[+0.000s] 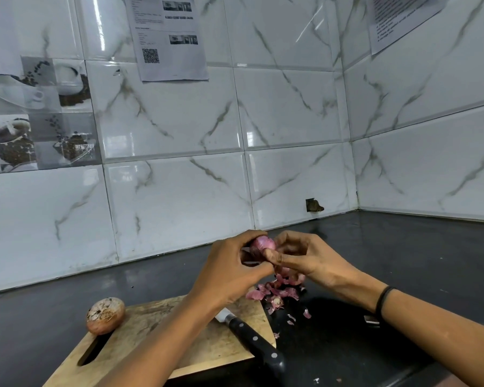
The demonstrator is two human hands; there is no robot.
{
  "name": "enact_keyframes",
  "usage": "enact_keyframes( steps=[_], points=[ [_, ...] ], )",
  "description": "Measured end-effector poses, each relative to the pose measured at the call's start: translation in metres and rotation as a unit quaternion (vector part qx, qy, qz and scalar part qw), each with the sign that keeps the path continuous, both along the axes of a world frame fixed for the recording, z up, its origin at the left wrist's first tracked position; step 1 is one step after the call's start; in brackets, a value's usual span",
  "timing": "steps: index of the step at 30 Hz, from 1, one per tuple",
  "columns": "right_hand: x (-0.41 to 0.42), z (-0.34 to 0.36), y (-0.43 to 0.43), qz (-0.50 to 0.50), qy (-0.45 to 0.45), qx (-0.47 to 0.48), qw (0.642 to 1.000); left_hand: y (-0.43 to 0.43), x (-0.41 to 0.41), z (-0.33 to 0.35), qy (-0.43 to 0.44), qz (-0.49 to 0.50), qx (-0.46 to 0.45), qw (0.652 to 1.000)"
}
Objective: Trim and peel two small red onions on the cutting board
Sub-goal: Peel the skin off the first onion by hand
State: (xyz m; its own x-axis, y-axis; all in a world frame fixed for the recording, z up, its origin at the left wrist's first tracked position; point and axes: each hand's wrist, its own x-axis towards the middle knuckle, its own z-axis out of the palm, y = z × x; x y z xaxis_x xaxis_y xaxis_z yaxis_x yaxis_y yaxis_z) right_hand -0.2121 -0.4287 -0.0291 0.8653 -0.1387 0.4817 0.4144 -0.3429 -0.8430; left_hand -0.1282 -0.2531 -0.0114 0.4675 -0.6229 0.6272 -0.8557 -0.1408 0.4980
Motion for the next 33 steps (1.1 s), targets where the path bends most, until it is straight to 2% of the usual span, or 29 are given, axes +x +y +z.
enact_keyframes(
  steps=[4,8,12,15,19,21,30,33],
  points=[
    [-0.005,0.001,0.003,-0.123,-0.096,-0.117,0.981,0.002,0.007,0.000,0.017,0.006,0.028,0.999],
    [-0.002,0.000,0.005,-0.138,-0.170,-0.235,0.947,0.000,0.011,-0.001,0.077,-0.038,0.011,0.996],
    [0.001,-0.002,0.005,-0.126,-0.210,-0.282,0.928,0.001,0.012,0.001,0.173,-0.084,-0.037,0.981],
    [0.002,-0.001,0.007,-0.145,-0.237,-0.313,0.908,0.001,0.007,0.006,0.265,-0.124,-0.079,0.953],
    [0.002,0.000,0.012,-0.173,-0.268,-0.340,0.885,-0.003,0.003,0.006,0.305,-0.123,-0.103,0.939],
    [0.002,0.000,0.013,-0.184,-0.274,-0.357,0.874,-0.005,0.001,0.003,0.307,-0.122,-0.104,0.938],
    [0.002,-0.002,0.013,-0.191,-0.238,-0.391,0.868,-0.006,-0.003,0.002,0.348,-0.091,-0.154,0.920],
    [0.001,-0.002,0.013,-0.193,-0.233,-0.404,0.863,-0.007,-0.005,0.003,0.334,-0.075,-0.160,0.926]
  ],
)
